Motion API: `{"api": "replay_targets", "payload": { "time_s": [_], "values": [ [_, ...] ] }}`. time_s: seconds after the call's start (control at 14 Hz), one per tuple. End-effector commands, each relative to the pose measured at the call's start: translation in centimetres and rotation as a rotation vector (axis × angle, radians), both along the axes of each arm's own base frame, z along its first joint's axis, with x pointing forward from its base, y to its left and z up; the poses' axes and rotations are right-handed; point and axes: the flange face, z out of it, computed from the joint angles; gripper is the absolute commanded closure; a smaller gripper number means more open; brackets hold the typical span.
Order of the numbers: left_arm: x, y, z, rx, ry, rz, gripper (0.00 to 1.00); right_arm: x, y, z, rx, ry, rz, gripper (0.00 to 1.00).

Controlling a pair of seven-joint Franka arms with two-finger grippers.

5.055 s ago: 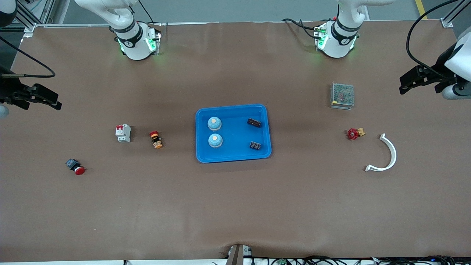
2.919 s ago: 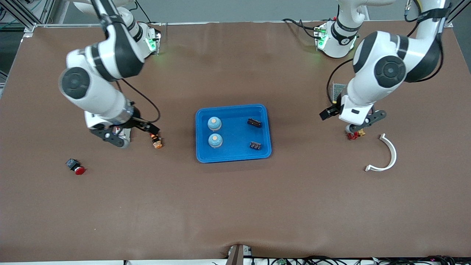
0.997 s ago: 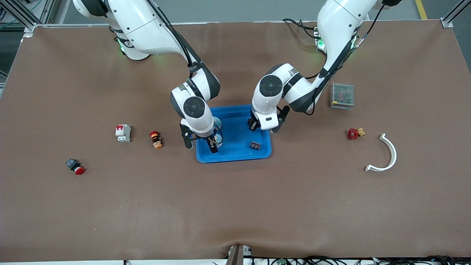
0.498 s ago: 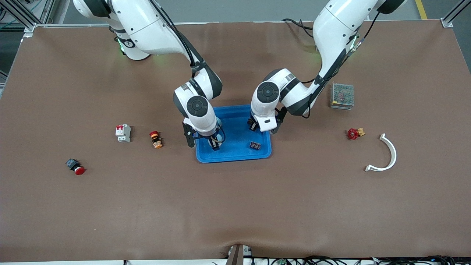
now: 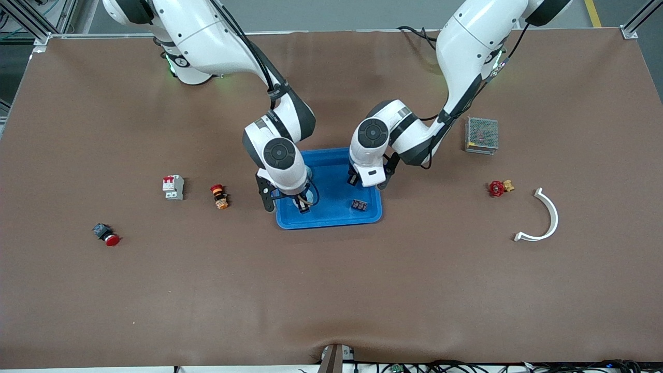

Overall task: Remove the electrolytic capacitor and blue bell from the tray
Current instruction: 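Carry the bell toward the red button while the left gripper carries the capacitor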

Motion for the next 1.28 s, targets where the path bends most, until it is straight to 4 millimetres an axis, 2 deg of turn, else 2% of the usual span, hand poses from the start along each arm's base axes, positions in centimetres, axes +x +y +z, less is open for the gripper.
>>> {"api": "replay_targets", "payload": {
  "time_s": [0.0, 0.07, 0.21, 0.28, 0.5, 0.64, 0.78, 0.85, 1.0, 1.21],
  "values": [
    [1.1, -0.8, 0.7, -0.008, -0.030, 0.006, 0.97, 1.6, -1.0, 2.7, 0.005, 0.045, 0.280, 1.00],
    [1.5, -0.9, 1.4, -0.012, -0.038, 0.008, 1.00, 1.8, -1.7, 3.8, 0.014, 0.052, 0.389, 1.00],
    [2.8, -0.9, 3.5, -0.012, -0.055, 0.017, 1.00, 3.5, -5.2, 4.4, 0.015, 0.084, 0.517, 1.00],
    [3.6, -0.5, 4.8, -0.003, -0.060, 0.025, 1.00, 4.5, -7.1, 5.4, 0.012, 0.078, 0.612, 1.00],
    [6.1, 2.3, 9.8, 0.007, -0.100, 0.043, 1.00, 6.8, -12.6, 6.2, -0.017, 0.107, 0.824, 1.00],
    [7.0, 4.9, 11.4, 0.050, -0.077, -0.021, 1.00, 8.1, -16.1, 5.6, -0.055, 0.122, 0.897, 1.00],
    [7.7, 8.2, 13.0, 0.102, -0.033, -0.073, 1.00, 8.5, -18.6, 5.6, -0.053, 0.099, 0.964, 1.00],
    [7.8, 9.4, 13.5, 0.121, -0.010, -0.104, 1.00, 8.6, -20.6, 5.6, -0.045, 0.085, 0.996, 1.00],
    [8.4, 13.5, 13.5, 0.148, 0.048, -0.157, 1.00, 8.0, -24.3, 5.0, -0.034, 0.049, 1.063, 1.00],
    [7.8, 18.3, 12.9, 0.154, 0.089, -0.273, 1.00, 6.1, -30.4, 3.8, -0.027, 0.002, 1.152, 1.00]
  ]
}}
